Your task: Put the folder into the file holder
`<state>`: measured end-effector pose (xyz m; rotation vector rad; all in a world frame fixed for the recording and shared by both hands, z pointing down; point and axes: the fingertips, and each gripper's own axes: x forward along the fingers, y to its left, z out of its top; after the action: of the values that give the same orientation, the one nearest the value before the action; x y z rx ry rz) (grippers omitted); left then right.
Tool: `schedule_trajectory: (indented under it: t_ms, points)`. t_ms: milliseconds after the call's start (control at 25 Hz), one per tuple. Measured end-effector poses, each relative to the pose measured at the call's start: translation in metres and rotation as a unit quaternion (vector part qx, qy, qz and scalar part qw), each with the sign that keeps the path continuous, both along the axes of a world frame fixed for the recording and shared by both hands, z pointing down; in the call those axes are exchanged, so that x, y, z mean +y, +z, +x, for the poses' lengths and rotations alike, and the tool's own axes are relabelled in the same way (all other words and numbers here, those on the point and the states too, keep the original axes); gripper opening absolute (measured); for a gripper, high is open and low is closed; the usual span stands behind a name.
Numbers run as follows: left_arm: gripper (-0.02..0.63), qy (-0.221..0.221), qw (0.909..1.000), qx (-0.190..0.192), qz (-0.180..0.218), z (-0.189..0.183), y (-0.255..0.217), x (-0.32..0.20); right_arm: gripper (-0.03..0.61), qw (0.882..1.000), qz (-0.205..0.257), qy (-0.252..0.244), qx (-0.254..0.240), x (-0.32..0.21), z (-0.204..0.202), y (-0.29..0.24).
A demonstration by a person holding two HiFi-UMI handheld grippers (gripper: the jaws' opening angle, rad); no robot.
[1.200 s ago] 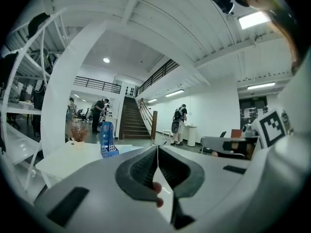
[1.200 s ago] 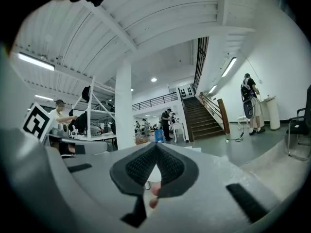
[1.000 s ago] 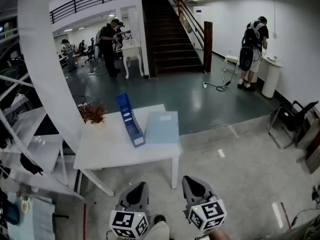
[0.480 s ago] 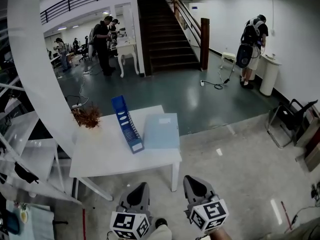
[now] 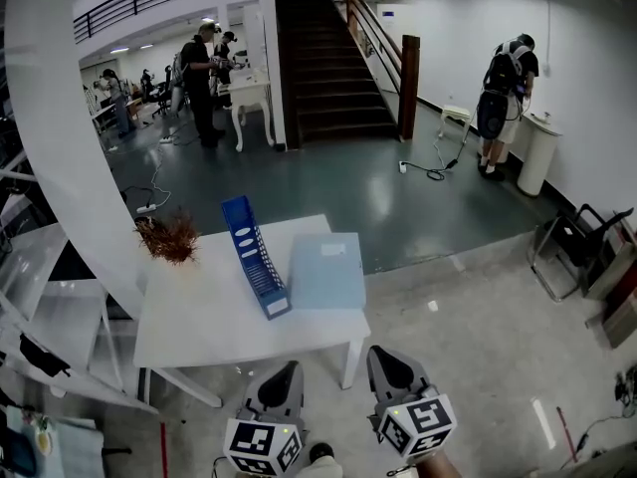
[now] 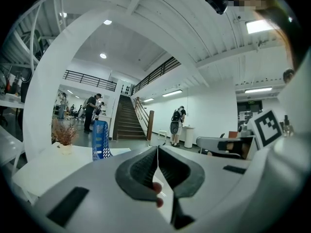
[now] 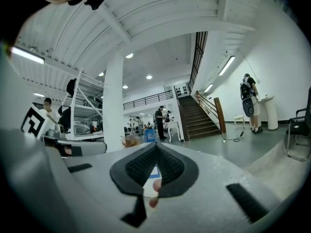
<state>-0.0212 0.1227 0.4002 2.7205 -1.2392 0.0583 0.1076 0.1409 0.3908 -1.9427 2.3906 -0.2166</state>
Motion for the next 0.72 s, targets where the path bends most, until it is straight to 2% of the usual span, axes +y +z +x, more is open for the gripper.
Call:
schedule_trajectory:
  t_ms: [400,720]
  points:
    - [0.008,0.040,0.9991,-0.004,0.012,0.001,0.001,-0.041,0.000,1.000,-0.002,0.017,0.003,-0.050,-0.013,0.002]
    - [0.008,0.059,0.9982,-0.004,0.007,-0.004,0.005,-0.067,0.000,1.000,-0.009,0.025,0.014,-0.075,-0.020,0.005]
